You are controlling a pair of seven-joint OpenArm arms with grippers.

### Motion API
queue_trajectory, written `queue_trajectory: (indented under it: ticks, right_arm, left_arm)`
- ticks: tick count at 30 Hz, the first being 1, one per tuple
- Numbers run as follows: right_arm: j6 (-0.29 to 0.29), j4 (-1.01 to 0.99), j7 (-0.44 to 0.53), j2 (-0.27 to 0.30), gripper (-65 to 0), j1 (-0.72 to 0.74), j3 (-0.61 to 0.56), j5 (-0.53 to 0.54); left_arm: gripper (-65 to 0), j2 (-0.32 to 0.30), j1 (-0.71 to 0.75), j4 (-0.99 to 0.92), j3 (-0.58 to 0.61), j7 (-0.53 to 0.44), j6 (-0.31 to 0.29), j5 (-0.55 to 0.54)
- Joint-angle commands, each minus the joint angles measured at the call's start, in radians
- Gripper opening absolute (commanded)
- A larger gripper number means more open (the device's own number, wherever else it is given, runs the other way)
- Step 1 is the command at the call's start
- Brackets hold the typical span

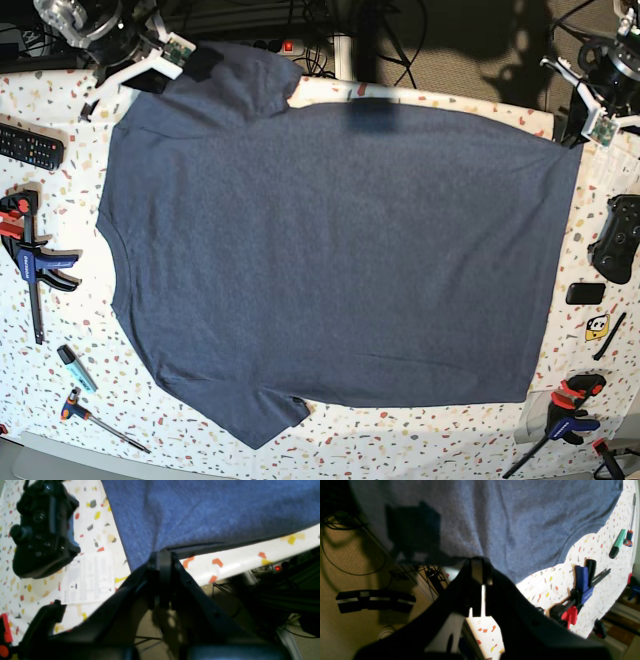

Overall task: Fold the T-shirt properly
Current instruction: 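Release the shoulders and move both grippers to the shirt's side edges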

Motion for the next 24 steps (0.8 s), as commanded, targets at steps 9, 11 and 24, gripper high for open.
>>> queue_trajectory:
  ticks: [9, 11, 24]
  right_arm:
    - [-0.037, 0.057, -0.004, 0.008, -65.0, -0.035, 0.007, -0.003]
    - [-0.037, 0.066, -0.011, 0.008, -65.0, -0.063, 0.007, -0.031]
    - [-0.143, 0.096, -0.008, 0.008, -65.0, -0.104, 0.009, -0.095]
  left_arm:
    - [-65.0, -0.017, -0.001, 0.038, -0.013, -0.027, 0.011, -0.011]
    - [-65.0, -0.017, -0.001, 0.038, -0.013, -0.028, 0.011, -0.011]
    - [-65.0, -0.017, -0.028, 0.038, -0.013, -0.04, 0.042, 0.0]
